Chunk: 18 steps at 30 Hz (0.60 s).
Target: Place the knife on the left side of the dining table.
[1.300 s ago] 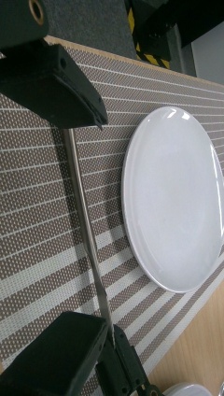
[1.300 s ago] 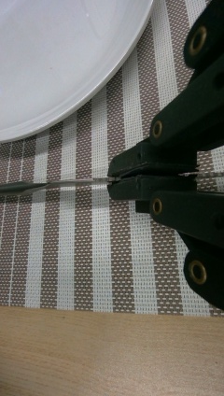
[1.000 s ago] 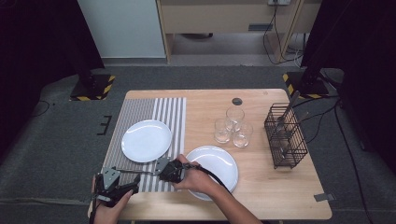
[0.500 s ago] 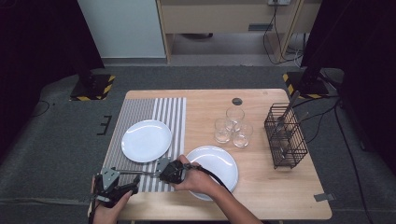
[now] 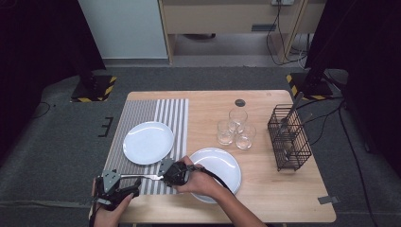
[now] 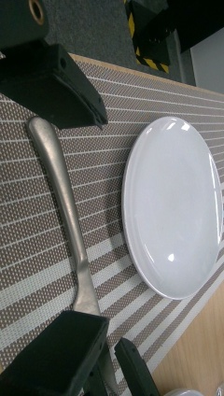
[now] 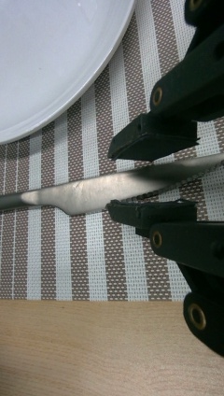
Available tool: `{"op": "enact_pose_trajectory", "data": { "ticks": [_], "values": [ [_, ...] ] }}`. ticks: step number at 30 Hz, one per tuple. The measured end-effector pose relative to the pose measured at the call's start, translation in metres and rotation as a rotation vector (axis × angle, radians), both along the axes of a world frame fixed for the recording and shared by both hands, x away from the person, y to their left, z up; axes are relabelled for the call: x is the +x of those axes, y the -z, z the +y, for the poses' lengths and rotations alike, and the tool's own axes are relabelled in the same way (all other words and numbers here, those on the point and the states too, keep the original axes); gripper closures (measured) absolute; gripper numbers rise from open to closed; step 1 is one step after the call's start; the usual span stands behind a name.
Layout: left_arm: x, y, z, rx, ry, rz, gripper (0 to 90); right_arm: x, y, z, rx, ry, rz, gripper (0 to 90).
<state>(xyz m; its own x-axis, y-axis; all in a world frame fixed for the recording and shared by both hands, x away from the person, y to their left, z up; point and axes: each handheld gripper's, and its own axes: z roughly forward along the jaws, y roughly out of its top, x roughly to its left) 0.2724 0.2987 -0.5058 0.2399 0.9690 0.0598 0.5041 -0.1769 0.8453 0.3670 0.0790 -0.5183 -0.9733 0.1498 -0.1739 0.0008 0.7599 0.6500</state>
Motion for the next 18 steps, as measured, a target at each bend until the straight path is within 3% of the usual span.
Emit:
{"op": "enact_pose_trajectory", "data": {
  "ticks": [8,18],
  "values": [
    [0.0002,0.0,-0.0015,0.002,0.006,0.001,3.7,0.0026,0.001,-0.0011,0.002,0.018,0.033,59.9],
    [0.0004,0.0002,-0.0012,0.001,0.004,0.001,3.7,0.0057,-0.0015,-0.0048,0.044,0.057,0.03,58.5]
  ]
}}
